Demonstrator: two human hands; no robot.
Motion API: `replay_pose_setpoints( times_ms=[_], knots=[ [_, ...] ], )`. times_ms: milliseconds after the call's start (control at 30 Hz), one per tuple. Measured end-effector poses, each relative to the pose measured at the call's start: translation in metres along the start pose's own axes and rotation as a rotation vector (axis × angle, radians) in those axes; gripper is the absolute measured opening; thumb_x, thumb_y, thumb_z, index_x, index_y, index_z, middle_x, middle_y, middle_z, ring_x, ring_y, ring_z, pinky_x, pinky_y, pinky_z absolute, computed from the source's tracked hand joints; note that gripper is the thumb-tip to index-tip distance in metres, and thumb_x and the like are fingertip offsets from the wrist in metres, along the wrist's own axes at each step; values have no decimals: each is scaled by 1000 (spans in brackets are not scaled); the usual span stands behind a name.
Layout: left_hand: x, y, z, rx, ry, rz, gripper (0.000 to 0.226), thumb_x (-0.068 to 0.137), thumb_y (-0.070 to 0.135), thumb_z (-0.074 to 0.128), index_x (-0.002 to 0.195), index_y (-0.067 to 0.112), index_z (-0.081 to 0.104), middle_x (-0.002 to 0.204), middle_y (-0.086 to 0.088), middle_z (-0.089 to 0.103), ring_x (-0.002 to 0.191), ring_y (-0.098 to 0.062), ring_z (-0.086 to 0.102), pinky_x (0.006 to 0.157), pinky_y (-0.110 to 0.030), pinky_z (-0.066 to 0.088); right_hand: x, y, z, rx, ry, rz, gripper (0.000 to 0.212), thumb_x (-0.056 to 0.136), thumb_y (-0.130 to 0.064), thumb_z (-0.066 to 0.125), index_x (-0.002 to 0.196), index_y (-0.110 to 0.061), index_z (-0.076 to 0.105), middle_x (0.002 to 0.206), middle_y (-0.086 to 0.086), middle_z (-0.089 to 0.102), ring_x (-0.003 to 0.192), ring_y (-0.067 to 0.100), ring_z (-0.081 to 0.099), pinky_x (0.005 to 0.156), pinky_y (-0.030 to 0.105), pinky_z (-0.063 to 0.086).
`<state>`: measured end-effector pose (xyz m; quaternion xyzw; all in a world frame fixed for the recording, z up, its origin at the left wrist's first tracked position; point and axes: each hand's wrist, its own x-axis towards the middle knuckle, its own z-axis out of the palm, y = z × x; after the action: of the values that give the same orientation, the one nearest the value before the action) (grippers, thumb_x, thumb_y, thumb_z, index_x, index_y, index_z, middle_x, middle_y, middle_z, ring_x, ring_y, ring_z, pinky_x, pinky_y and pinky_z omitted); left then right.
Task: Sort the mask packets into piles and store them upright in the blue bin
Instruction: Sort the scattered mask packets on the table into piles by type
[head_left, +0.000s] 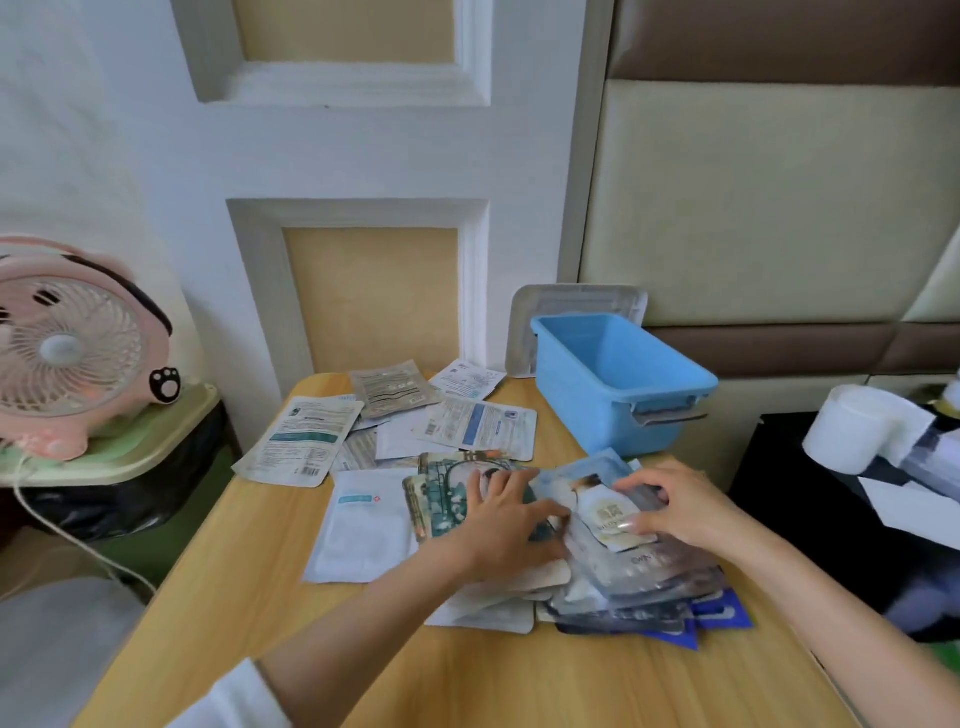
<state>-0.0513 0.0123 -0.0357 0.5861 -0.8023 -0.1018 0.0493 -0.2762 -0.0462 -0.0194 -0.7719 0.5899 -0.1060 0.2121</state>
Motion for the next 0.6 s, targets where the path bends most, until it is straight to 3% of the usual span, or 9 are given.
replay_pose_setpoints(
  times_ms=[67,133,233,300,400,500,600],
  knots=[
    [3,-9,-9,-63,31,-34,57,88,56,47,139,34,35,155,-2,12,143,-26,5,113,-58,-4,-1,-9,-3,-166,-10,23,45,75,-42,73,117,-38,59,126,-4,42,119,17,39,100,33,38],
    [5,-26,-18,-163,139,-150,64,86,58,48,142,32,31,154,-1,16,142,-25,12,115,-54,5,-3,-18,-5,-265,84,-9,39,79,-44,69,116,-34,60,131,-4,40,124,20,35,99,32,36],
    [9,-69,-33,-256,314,-367,61,89,51,49,141,22,33,149,-5,29,137,-25,26,114,-48,22,1,-43,-3,-10,256,-179,25,84,-34,66,108,-26,64,119,-6,51,113,15,49,89,27,39],
    [14,-100,-40,-281,388,-426,50,93,37,51,135,12,40,142,-9,41,130,-25,38,108,-43,33,18,-64,1,195,206,-202,22,85,-27,67,107,-23,65,114,-4,58,109,14,54,89,27,42],
    [29,-133,-44,-206,376,-369,39,92,22,55,127,8,47,134,-10,53,121,-26,50,100,-37,41,53,-92,9,393,69,-91,29,84,-25,68,113,-20,64,120,0,63,113,16,56,100,33,43],
    [53,-147,-49,-38,229,-257,61,87,31,63,139,13,36,147,-6,39,133,-24,38,110,-41,33,83,-106,16,431,18,-26,32,85,-27,66,116,-19,63,124,3,60,113,17,55,101,35,43],
    [76,-156,-46,121,4,-182,94,80,50,63,150,14,12,159,-3,4,146,-23,4,119,-47,5,99,-109,20,457,34,-14,27,86,-24,66,112,-18,64,120,2,62,104,14,56,98,37,47]
  ],
)
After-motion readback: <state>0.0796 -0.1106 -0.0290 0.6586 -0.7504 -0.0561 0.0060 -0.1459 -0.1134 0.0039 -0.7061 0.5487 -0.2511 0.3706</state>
